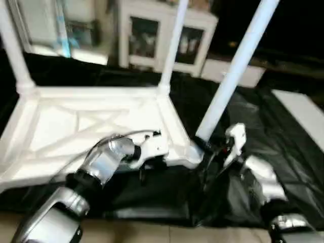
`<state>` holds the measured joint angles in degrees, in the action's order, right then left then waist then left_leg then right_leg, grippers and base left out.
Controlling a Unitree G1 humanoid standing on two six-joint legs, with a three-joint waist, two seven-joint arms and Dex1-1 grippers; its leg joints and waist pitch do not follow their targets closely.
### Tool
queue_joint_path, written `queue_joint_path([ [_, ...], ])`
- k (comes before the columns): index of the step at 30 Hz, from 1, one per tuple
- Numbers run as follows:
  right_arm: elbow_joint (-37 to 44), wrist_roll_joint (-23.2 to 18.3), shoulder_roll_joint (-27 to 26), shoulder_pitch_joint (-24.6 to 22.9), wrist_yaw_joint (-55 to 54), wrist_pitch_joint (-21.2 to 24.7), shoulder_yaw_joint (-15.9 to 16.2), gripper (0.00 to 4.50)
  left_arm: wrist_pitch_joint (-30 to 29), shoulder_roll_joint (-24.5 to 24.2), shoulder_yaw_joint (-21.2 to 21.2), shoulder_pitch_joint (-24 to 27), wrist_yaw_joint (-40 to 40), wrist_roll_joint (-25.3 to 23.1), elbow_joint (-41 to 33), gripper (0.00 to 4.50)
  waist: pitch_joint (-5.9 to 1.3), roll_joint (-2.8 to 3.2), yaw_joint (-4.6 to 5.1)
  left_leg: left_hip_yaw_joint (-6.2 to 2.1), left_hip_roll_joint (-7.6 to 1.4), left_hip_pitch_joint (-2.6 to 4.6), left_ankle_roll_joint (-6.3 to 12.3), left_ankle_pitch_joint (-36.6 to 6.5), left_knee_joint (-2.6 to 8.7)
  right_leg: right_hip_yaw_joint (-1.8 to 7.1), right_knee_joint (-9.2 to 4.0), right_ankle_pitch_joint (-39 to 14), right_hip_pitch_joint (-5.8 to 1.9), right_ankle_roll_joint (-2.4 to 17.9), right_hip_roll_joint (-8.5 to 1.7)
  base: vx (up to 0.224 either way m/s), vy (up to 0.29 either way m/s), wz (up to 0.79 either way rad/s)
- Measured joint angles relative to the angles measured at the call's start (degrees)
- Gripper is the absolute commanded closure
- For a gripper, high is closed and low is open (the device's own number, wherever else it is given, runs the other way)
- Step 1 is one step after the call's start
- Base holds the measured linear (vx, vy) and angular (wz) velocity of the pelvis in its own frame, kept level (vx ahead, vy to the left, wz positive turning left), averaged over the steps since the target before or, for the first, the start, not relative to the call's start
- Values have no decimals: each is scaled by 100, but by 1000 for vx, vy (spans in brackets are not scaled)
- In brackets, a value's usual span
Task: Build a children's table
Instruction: Rotate table base
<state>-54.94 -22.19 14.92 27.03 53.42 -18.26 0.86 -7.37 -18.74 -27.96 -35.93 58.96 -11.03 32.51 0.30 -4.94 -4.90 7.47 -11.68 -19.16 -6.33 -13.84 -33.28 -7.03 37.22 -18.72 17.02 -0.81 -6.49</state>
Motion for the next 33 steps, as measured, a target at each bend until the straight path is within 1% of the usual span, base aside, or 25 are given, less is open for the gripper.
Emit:
queue_joint_path([
  [1,-106,-16,0,62,53,0,-20,266,0,-2,0,-1,0,0,0,450,-10,32,0,-24,-36,-6,-19,137,13,2,-31,30,-3,37,59,-12,32,-19],
  [2,-189,-52,0,92,110,1,-48,266,0,-3,0,-4,0,-13,0,450,-12,29,-1,-40,-39,-8,-19,161,13,28,-57,54,-9,60,99,-12,32,-19],
  [3,-224,-75,0,93,185,1,-95,266,4,-2,-5,-5,0,-14,0,450,-12,29,0,-37,-36,-4,-18,160,25,68,-84,61,-9,71,121,0,0,0],
  [4,-258,-106,0,93,251,0,-154,266,14,3,-11,-5,0,-10,0,450,-12,29,0,-21,-24,6,-17,159,53,97,-112,63,-6,71,123,0,0,0],
  [5,-298,-174,6,93,331,-1,-199,266,32,6,-13,-5,0,-4,0,450,-14,27,0,15,-14,8,-17,159,94,135,-144,63,4,72,126,0,0,0],
  [8,-347,-205,29,96,457,-26,-249,266,95,1,-33,-9,1,-1,0,450,-16,26,-1,81,-19,13,-14,160,133,167,-220,164,-1,86,126,0,0,0],
  [11,-411,-154,79,186,459,-105,-92,266,159,-16,-43,-32,2,-2,35,450,-15,27,0,95,-21,16,12,176,134,178,-225,165,2,88,125,0,0,0],
  [13,-429,-110,101,229,460,-114,-49,266,160,-16,-43,-41,2,-2,43,450,-15,26,1,102,-21,15,12,176,136,185,-228,164,10,86,125,0,0,0],
  [15,-554,-113,105,303,604,-112,-152,266,186,-18,-43,-51,3,3,43,450,-14,29,0,107,-20,8,12,176,138,193,-228,162,28,82,125,0,0,0],
  [16,-643,-142,111,353,711,-87,-234,266,206,-20,-43,-61,4,6,43,450,-14,29,-3,112,-21,8,12,176,139,196,-228,163,48,83,125,0,0,0],
  [17,-733,-225,121,423,842,15,-346,266,239,-28,-41,-79,7,12,43,450,-11,32,-8,129,-21,-13,14,177,144,213,-227,193,84,65,125,0,0,0],
  [19,-845,-372,156,486,1029,206,-541,266,279,-30,-34,-102,14,34,42,450,7,59,-12,144,-26,-33,40,195,144,220,-227,243,104,90,125,0,0,0],
  [21,-906,-527,230,540,1243,409,-683,266,301,-39,-27,-111,27,90,31,450,36,102,-14,170,-33,-31,42,196,146,236,-223,246,106,91,125,0,0,0],
  [22,-946,-600,300,626,1380,534,-726,266,330,-55,-18,-122,43,124,14,450,49,123,-19,180,-33,-45,60,209,147,245,-218,247,105,91,125,0,0,0],
  [24,-893,-810,501,707,1677,832,-805,266,382,-57,14,-181,57,178,-41,450,82,170,-28,208,-38,-110,123,295,150,255,-214,262,152,84,123,0,0,0],
  [25,-576,-919,529,587,1688,1000,-826,266,389,-69,28,-211,85,214,-71,450,96,195,-37,229,-37,-151,128,333,153,279,-205,276,202,58,121,0,0,0],
  [26,691,-1205,584,90,1317,1623,-825,266,424,-107,64,-245,199,245,-155,450,138,226,-71,232,-31,-208,188,381,151,305,-212,306,253,6,124,0,0,0],
  [27,1762,-1439,682,-276,779,2132,-829,266,484,-179,100,-261,327,267,-221,450,177,258,-93,242,-26,-242,200,386,151,325,-212,328,300,-31,125,0,0,0],
  [28,2586,-1632,850,-433,296,2616,-842,266,559,-264,146,-266,440,314,-245,450,211,298,-96,245,-19,-267,209,402,139,341,-210,357,325,-82,125,0,0,0],
  [29,3315,-1809,1026,-415,-95,3008,-913,266,631,-326,186,-279,517,349,-245,450,212,305,-86,257,-14,-306,217,409,133,358,-192,363,380,-92,126,0,0,0],
  [30,3595,-1879,1082,-358,-219,3120,-965,266,642,-351,195,-284,542,345,-245,450,212,302,-82,257,-18,-319,218,409,130,358,-189,363,392,-92,131,0,0,0],
  [31,3927,-1946,1132,-157,-307,3229,-1065,266,656,-371,216,-289,563,338,-243,450,208,289,-74,255,-25,-327,226,404,133,351,-192,363,402,-93,134,0,0,0],
  [33,4149,-1995,1173,203,-300,3388,-1152,266,674,-360,199,-295,594,344,-245,450,208,281,-51,262,-26,-330,235,395,139,348,-197,359,402,-84,128,0,0,0],
])
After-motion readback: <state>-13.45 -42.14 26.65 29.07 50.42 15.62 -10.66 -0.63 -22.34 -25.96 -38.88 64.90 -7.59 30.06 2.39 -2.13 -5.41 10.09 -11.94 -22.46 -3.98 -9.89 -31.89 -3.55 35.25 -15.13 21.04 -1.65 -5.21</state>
